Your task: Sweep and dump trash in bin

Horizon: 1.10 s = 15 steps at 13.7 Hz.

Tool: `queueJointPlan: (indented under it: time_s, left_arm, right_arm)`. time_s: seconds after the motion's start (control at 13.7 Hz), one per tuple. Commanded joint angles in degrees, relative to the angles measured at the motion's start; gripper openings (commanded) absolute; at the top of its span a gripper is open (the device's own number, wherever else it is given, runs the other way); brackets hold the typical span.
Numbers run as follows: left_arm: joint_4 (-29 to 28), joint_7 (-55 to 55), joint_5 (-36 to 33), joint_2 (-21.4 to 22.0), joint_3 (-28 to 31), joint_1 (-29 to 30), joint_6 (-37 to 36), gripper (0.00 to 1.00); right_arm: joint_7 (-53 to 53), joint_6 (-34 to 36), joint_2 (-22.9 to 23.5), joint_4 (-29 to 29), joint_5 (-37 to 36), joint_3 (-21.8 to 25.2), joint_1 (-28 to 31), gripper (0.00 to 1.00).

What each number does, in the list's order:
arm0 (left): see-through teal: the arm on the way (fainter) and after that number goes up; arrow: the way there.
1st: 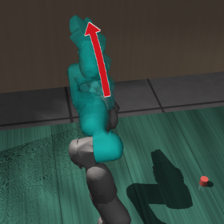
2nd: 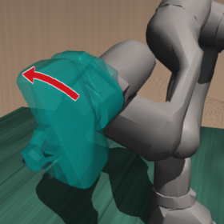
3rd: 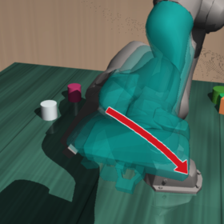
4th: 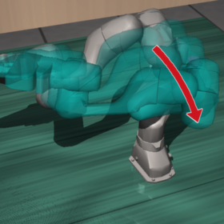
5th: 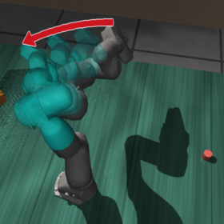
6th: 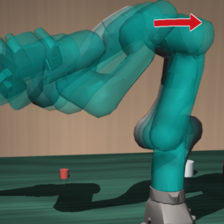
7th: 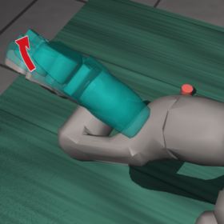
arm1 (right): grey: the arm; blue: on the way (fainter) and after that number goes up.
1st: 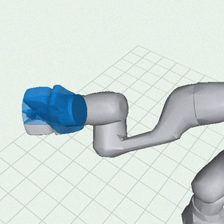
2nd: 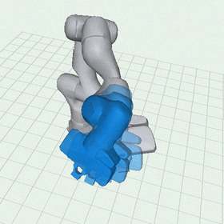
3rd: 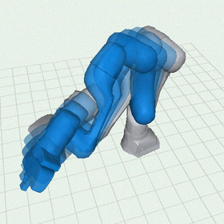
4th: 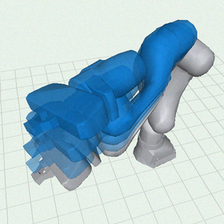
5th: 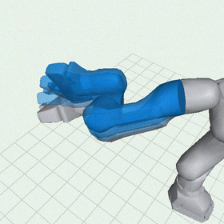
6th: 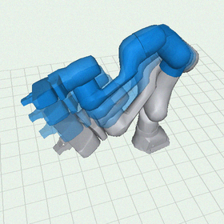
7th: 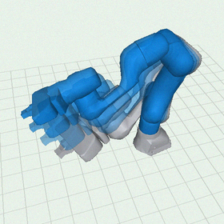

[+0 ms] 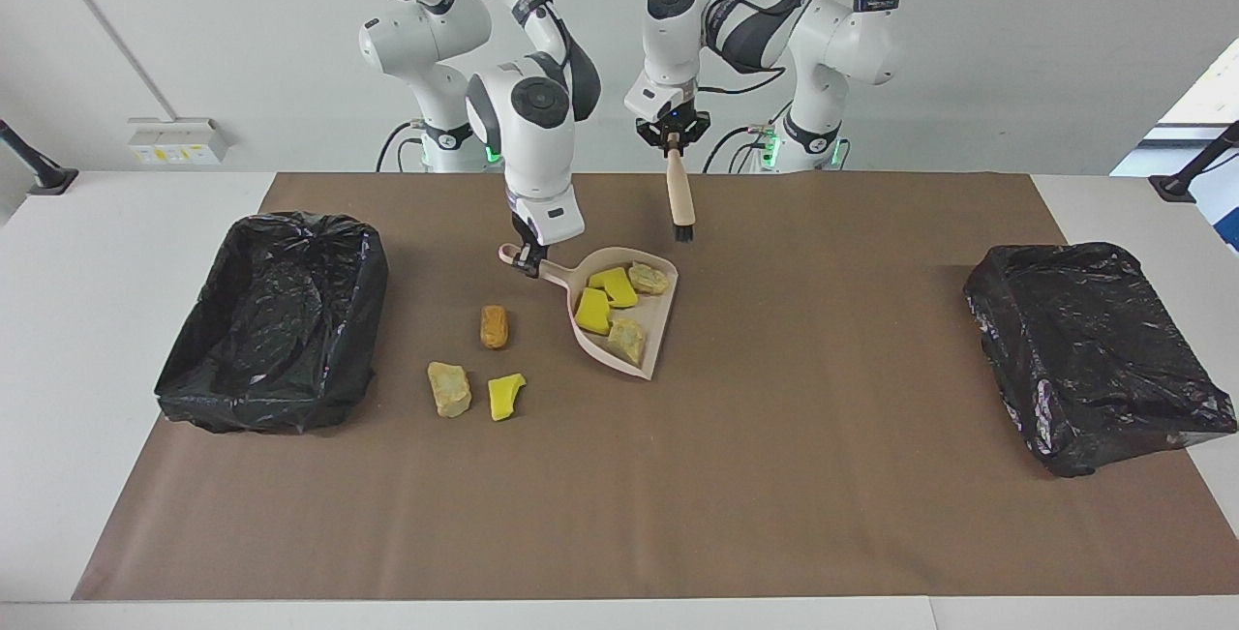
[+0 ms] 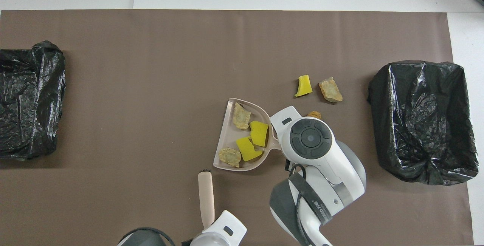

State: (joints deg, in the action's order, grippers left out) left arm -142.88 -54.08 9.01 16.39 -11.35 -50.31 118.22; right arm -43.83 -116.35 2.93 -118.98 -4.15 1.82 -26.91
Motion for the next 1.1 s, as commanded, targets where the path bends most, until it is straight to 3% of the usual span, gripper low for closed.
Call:
queueJointPlan:
  time_s: [0.0, 0.37, 0.51, 0.58, 0.66, 0.73, 0.8, 1.02]
  left_arm:
    - [-0.6, -1.7, 0.5, -4.2, 0.9, -1.8, 6.0, 0.00]
    - [-0.3, -1.0, 0.5, -5.9, 1.0, -1.5, 7.0, 0.00]
    - [-0.4, -0.9, 0.5, -5.8, 1.0, -1.4, 6.4, 0.14]
    - [-0.4, -0.8, 0.5, -5.8, 1.0, -1.3, 6.4, 0.16]
    - [-0.4, -0.7, 0.5, -5.8, 1.0, -1.1, 6.0, 0.31]
    - [-0.1, -0.6, 0.5, -5.8, 1.1, -1.0, 5.2, 0.58]
    - [0.4, 0.1, 0.5, -5.9, 1.2, -0.8, 4.6, 0.61]
    - [7.9, 5.8, 0.0, -6.3, 1.5, 6.0, -2.5, 0.96]
  right_arm:
    - [-9.6, 5.9, -2.3, 3.7, 5.2, -0.1, 6.7, 0.00]
    - [-19.0, 6.3, -6.6, 5.2, 10.7, 0.2, 17.3, 0.00]
    - [-23.2, 8.8, -6.0, 8.0, 13.4, 0.2, 22.9, 0.00]
    - [-26.8, 10.5, -5.5, 9.3, 15.4, 0.3, 26.2, 0.00]
    - [-29.5, 11.4, -5.3, 9.8, 15.8, 0.4, 29.5, 0.00]
    - [-31.3, 11.7, -5.3, 10.0, 15.8, 0.3, 33.1, 0.00]
    - [-32.6, 12.8, -5.0, 11.2, 14.9, 0.4, 35.7, 0.00]
    - [-35.4, 18.7, 1.1, 22.3, 10.9, 1.1, 41.5, 0.00]
